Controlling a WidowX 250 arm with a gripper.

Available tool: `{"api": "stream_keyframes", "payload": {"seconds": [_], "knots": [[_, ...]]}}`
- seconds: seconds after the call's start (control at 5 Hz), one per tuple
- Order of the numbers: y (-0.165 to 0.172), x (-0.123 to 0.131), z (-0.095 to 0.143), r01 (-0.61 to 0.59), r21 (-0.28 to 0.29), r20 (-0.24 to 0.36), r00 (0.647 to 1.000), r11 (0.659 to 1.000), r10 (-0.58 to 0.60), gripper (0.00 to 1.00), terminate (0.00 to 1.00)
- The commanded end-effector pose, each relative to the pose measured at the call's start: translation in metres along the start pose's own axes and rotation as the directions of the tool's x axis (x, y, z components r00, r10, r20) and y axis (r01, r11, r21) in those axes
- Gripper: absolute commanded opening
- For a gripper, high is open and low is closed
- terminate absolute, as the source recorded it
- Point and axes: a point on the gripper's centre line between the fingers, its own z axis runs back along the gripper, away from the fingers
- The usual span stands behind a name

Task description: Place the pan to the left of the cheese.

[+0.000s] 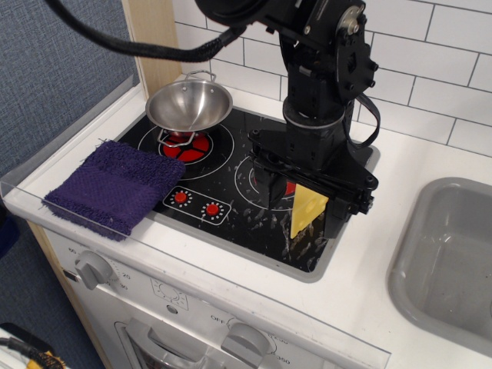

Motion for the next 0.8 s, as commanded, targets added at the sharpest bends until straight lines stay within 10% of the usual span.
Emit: {"api": "stream_keyframes", "payload": {"seconds": [0.0,0.6], "knots": [[0.0,0.0,0.0,0.0,0.0,0.0,1.0,1.0,0.0,1.0,0.0],[0.076,0.065,0.038,-0.183,-0.025,0.085,0.979,0.983,0.185,1.0,0.0]]}}
